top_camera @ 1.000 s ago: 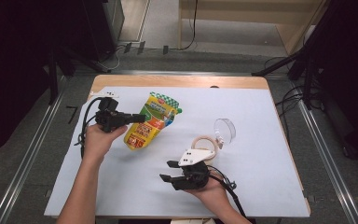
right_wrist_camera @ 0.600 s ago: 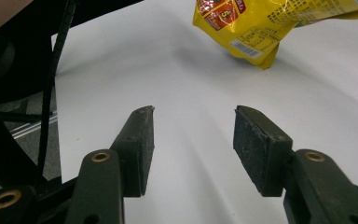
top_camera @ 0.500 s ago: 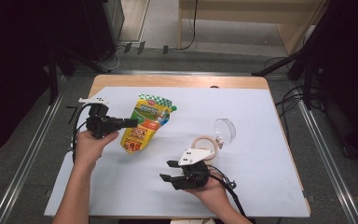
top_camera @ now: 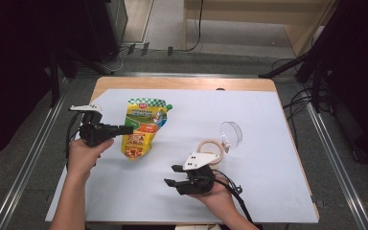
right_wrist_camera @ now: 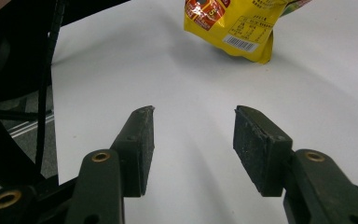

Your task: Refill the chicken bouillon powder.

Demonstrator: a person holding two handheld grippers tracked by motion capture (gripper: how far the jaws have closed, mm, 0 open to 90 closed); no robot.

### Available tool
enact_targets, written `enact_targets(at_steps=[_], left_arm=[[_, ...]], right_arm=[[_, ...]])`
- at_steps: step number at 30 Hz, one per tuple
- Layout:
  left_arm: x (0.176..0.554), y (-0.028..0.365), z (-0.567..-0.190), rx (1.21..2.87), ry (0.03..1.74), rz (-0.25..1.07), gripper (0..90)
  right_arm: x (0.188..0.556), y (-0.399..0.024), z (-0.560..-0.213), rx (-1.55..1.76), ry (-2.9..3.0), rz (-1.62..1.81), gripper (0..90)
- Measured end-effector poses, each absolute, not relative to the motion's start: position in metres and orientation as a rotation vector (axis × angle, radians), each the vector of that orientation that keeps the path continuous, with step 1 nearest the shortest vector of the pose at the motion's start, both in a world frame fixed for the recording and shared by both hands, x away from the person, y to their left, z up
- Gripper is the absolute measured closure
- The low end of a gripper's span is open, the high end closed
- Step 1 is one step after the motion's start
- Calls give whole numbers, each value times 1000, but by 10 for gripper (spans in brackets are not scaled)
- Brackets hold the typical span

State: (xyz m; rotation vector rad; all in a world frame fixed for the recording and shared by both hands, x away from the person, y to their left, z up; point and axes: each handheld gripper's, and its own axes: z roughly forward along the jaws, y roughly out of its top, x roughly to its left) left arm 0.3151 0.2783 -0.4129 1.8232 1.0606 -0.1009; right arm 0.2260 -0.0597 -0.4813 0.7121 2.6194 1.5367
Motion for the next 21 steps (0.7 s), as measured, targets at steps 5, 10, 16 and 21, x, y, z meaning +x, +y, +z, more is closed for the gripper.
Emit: enact_targets(at_steps=[5, 10, 16, 21], left_arm=[[314, 285, -414, 1828, 1068, -116, 866], [312, 287, -413, 1862, 1028, -121, 863], [309, 287, -413, 1880, 1006, -121, 844], [308, 286, -413, 1900, 1005, -105, 837]], right_arm=[[226, -58, -483, 709, 2628, 1526, 494], [226, -58, -483, 713, 2628, 1524, 494], [226, -57, -485, 710, 2633, 1519, 494], [225, -56, -485, 709, 2634, 1520, 494]])
